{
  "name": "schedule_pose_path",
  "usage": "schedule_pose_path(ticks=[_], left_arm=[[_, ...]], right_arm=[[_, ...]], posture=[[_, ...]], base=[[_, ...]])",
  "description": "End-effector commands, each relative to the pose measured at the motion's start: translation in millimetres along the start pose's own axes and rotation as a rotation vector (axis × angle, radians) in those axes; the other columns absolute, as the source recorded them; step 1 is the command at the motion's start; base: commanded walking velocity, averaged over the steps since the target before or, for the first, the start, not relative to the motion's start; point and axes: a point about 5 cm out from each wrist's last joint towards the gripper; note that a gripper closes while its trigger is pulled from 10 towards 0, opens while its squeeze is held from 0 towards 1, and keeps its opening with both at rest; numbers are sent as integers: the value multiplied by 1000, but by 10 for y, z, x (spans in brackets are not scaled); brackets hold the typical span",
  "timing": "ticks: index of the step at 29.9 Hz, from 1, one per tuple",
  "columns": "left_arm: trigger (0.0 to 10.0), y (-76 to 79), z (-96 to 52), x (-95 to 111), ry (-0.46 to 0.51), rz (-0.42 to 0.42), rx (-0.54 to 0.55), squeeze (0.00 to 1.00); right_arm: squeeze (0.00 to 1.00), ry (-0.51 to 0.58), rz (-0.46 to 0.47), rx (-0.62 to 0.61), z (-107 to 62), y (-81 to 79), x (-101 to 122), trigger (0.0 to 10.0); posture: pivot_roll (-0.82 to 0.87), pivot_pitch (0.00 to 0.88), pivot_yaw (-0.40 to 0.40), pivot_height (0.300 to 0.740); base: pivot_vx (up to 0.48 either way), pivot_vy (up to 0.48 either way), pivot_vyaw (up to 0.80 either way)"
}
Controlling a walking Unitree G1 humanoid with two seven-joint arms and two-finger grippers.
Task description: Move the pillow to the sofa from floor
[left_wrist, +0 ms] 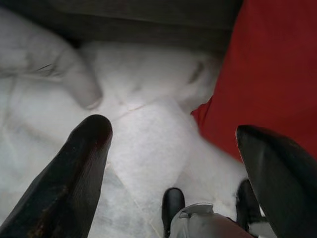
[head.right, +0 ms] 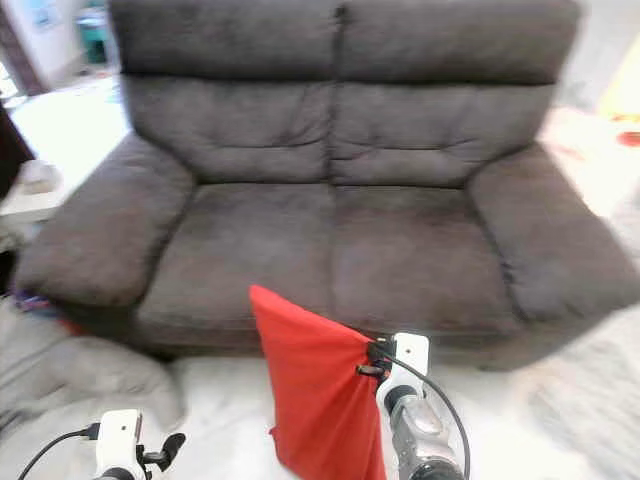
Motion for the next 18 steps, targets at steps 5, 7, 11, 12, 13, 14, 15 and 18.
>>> schedule_pose_path(ticks=[5, 7, 11, 12, 13, 14, 15, 18], left_arm=[[10000, -104, 1, 54, 5, 47, -7, 0], [10000, -54, 14, 80, -14, 205, -105, 0], [10000, 47, 6, 176, 11, 396, -347, 0], [10000, 47, 6, 176, 11, 396, -347, 0], [10000, 50, 2, 184, 14, 415, -367, 0], [10000, 45, -7, 226, 25, 473, -418, 0], [10000, 42, -15, 254, 31, 513, -455, 0], [10000, -12, -55, 353, -20, 738, -629, 0]], right_arm=[[0, -81, -159, 290, 37, -228, 48, 10000], [0, -221, -381, 514, -43, -321, -134, 10000], [0, -356, -440, 679, -129, -305, -229, 10000], [0, -356, -440, 679, -129, -305, -229, 10000], [0, -360, -444, 687, -131, -304, -226, 10000], [0, -388, -466, 740, -154, -308, -232, 10000], [0, -412, -481, 782, -173, -308, -236, 10000], [0, -494, -530, 946, -243, -330, -233, 10000]], posture=[[133, 105, 10, 740], [130, 106, 8, 740], [141, 107, 5, 740], [141, 107, 5, 740], [140, 106, 6, 740], [138, 106, 6, 740], [137, 106, 7, 740], [140, 99, 5, 740]], base=[[0, 0, 0], [0, 0, 0], [0, 0, 0], [0, 0, 0], [0, 0, 0], [0, 0, 0], [0, 0, 0], [0, 0, 0]])
Point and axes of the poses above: a point about 5 cm out from each wrist's last joint towards the gripper, its own z axis pointing out of the wrist towards the gripper, its own x axis along the axis of the wrist's last joint, y = z × x, and after that the axes turned 5 degrees about z, right-handed
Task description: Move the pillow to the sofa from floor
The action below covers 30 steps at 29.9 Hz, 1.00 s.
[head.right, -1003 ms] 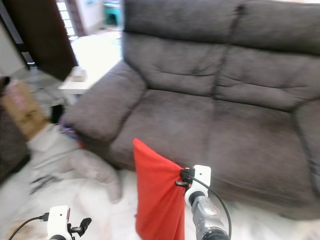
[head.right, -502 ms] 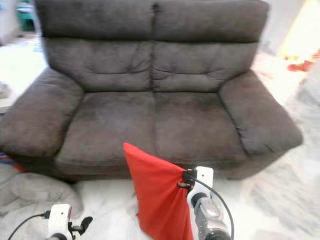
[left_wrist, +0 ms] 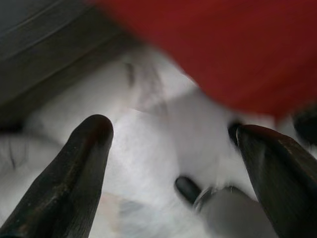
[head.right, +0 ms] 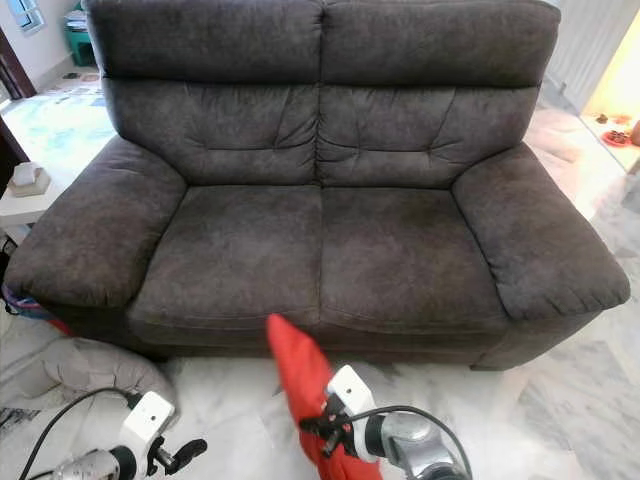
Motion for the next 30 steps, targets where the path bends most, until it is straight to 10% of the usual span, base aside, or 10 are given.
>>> schedule_pose_path(ticks=[1, 11, 30], left_arm=[[10000, 17, -55, -37, -52, 106, -113, 0], [10000, -19, -155, 142, -83, 317, -375, 0], [10000, 98, 26, 219, -37, 452, -339, 0]], right_arm=[[0, 12, -71, 86, 19, -36, 143, 10000], [0, 40, -99, 316, -39, -139, 223, 10000], [0, 95, -149, 458, -178, -219, 401, 10000]], posture=[[140, 99, 5, 740], [133, 80, 5, 740], [108, 99, 15, 740]], base=[[0, 0, 0], [0, 0, 0], [0, 0, 0]])
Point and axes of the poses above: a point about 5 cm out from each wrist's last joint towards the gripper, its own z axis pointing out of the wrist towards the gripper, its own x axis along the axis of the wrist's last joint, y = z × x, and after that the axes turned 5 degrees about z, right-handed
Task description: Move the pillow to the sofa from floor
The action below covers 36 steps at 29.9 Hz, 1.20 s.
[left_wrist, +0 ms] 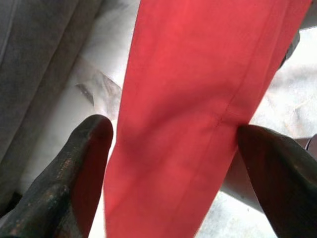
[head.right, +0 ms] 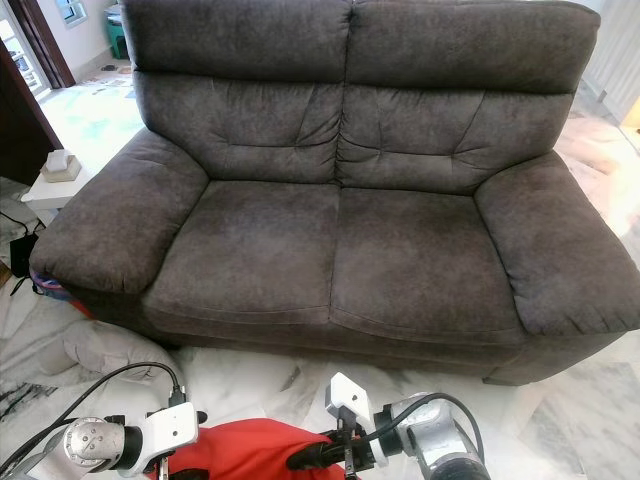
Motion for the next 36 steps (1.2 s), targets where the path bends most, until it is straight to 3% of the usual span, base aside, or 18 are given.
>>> schedule_pose_path(ticks=[1, 5, 10, 17, 22, 28, 36], left_arm=[[10000, 54, -26, -104, -54, 24, -22, 0], [10000, 108, -24, -166, -97, 60, -50, 0], [10000, 55, -4, -173, -104, 58, 48, 0], [10000, 108, 15, -210, -130, 106, 57, 0], [10000, 150, 7, -243, -111, 42, 78, 0], [10000, 347, 5, -343, -149, 76, 5, 0], [10000, 436, -111, -504, -205, 63, 17, 0]], right_arm=[[0, 67, -82, 75, 14, -46, 225, 10000], [0, 66, -120, 92, -17, -80, 300, 10000], [0, 69, -154, 114, -56, -139, 381, 10000], [0, 86, -170, 106, -143, -189, 449, 10000], [0, 94, -172, 99, -186, -196, 474, 10000], [0, 92, -177, 98, -246, -235, 512, 10000], [0, 89, -176, 91, -300, -249, 540, 10000]], posture=[[104, 99, 15, 740], [100, 97, 14, 740], [88, 97, 12, 740], [80, 97, 9, 740], [76, 100, 8, 740], [77, 103, 2, 740], [73, 97, -2, 740]], base=[[0, 0, 0], [0, 0, 0], [0, 0, 0], [0, 0, 0], [0, 0, 0], [0, 0, 0], [0, 0, 0]])
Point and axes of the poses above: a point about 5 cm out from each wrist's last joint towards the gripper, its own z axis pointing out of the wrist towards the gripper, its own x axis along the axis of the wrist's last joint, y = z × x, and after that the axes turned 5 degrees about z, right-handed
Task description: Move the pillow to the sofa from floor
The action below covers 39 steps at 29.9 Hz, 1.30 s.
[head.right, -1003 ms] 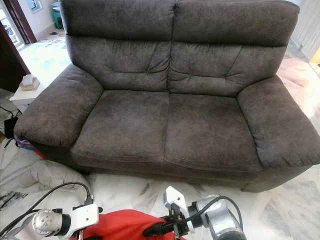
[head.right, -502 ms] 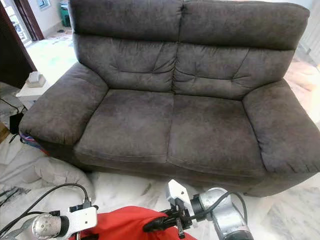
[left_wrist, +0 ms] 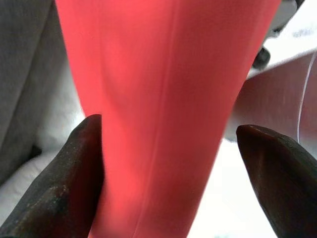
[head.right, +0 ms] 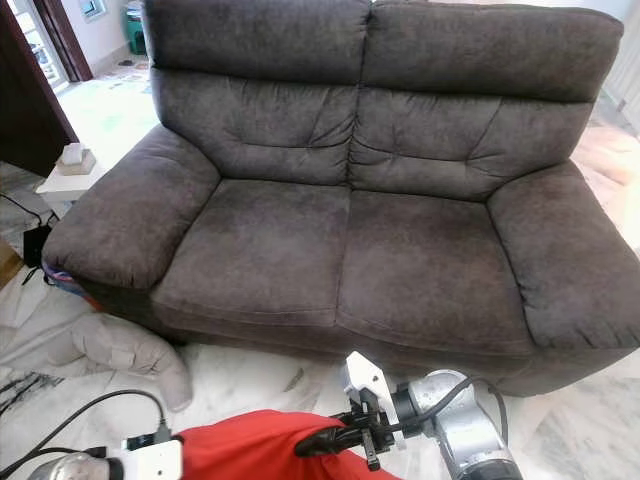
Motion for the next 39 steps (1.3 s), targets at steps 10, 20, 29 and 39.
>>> schedule_pose_path(ticks=[10, 20, 29, 39], left_arm=[[0, 143, -29, -103, -39, 11, -2, 0], [0, 192, -20, -75, -16, 45, -72, 0], [0, 220, -33, -90, -18, 70, -99, 0], [0, 243, -20, -95, -32, 89, -113, 0]], right_arm=[[0, 46, -79, 37, -27, -49, 159, 10000], [0, 42, -61, 31, -18, -47, 115, 10000], [0, 48, -55, 27, -26, -49, 107, 10000], [0, 56, -55, 13, -33, -36, 118, 10000]], posture=[[75, 77, -3, 740], [79, 68, -2, 740], [77, 66, 0, 740], [83, 80, -2, 740]], base=[[0, 0, 0], [0, 0, 0], [0, 0, 0], [0, 0, 0]])
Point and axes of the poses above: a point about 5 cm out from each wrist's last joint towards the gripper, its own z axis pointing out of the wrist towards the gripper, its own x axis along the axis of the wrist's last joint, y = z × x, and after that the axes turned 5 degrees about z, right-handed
